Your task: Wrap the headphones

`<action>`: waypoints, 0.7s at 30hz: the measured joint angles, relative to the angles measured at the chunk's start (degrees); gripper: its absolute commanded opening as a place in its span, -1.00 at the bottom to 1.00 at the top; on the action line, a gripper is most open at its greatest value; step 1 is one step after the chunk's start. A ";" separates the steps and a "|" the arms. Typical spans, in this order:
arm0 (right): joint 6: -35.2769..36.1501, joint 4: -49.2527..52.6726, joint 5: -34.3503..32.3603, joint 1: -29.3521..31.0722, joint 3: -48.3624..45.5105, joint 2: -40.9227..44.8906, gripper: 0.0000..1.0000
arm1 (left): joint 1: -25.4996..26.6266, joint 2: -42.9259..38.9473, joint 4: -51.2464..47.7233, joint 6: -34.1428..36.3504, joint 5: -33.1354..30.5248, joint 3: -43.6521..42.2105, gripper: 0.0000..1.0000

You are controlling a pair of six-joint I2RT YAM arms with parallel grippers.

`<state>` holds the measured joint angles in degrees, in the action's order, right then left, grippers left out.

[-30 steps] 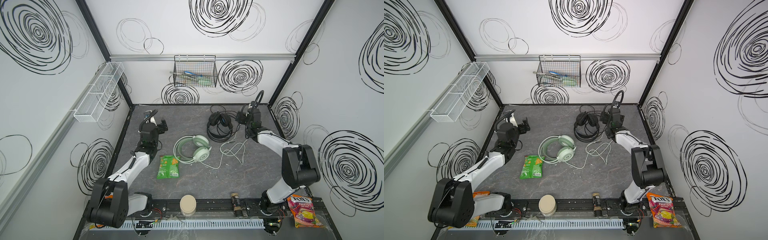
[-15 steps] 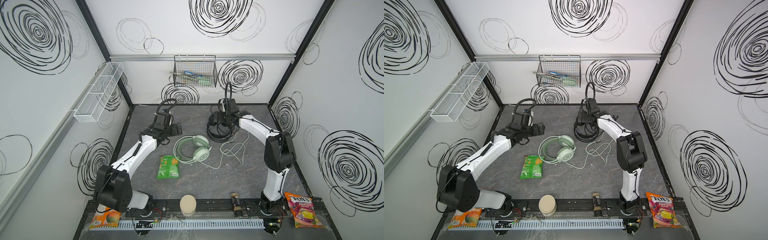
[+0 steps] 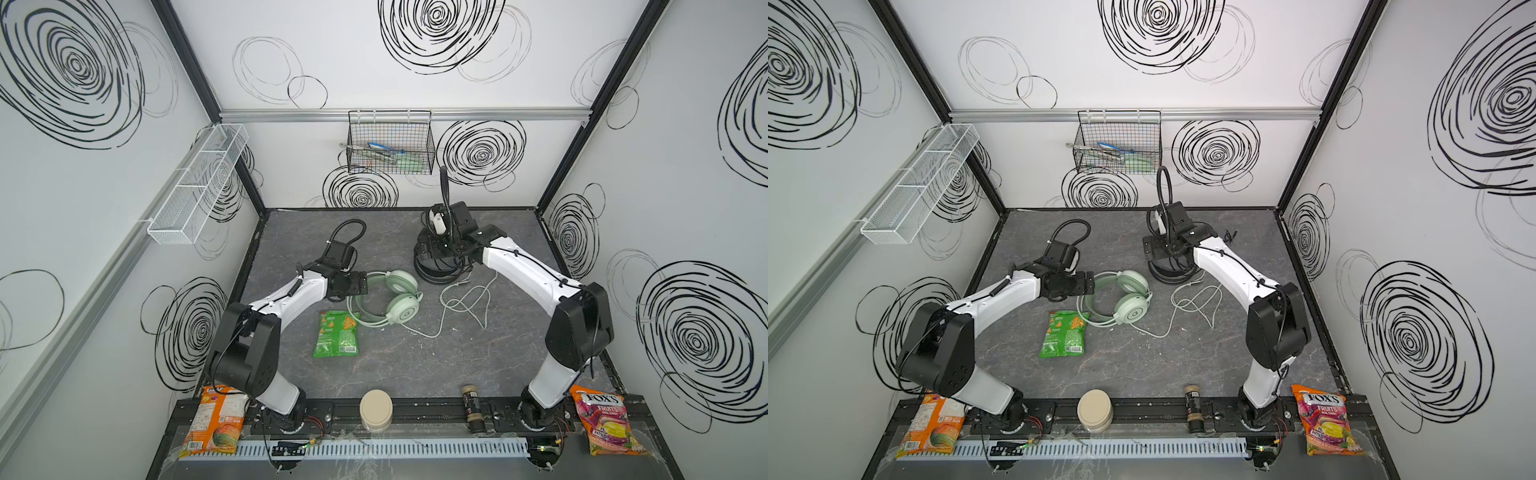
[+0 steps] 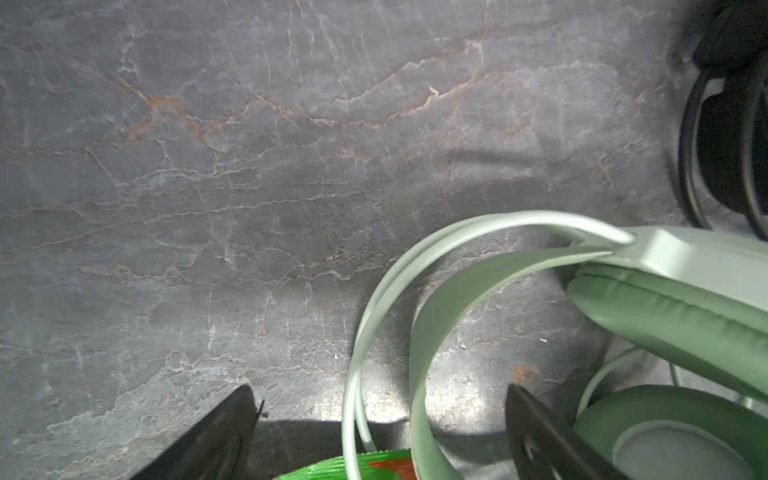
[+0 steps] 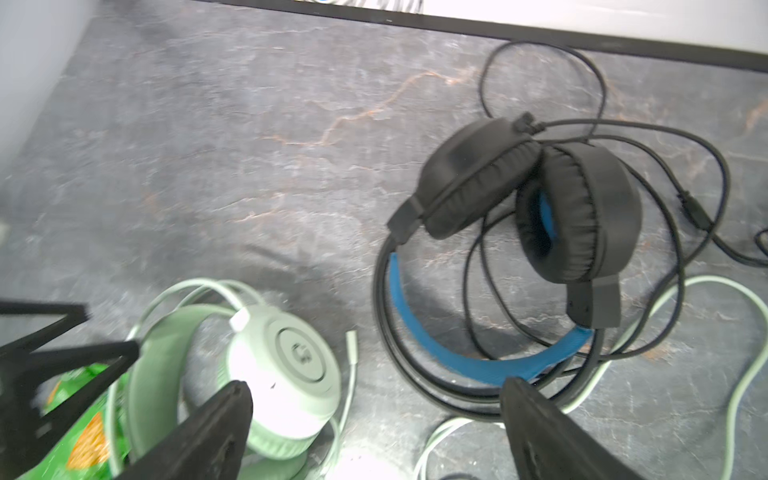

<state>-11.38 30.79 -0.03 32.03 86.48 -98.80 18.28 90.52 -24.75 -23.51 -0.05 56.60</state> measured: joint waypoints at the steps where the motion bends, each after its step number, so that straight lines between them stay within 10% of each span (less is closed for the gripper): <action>1: 0.35 0.02 0.07 0.39 -0.02 0.31 0.95 | 0.22 0.24 0.24 -0.22 0.04 -0.46 0.92; 21: 2.45 0.59 -2.01 1.05 1.14 0.42 0.95 | 5.35 5.05 7.98 -4.00 -0.66 -6.25 0.72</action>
<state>-8.93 31.38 -2.04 33.08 87.61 -98.39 23.64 95.57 -16.78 -27.51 -0.71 50.35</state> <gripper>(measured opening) 0.975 0.902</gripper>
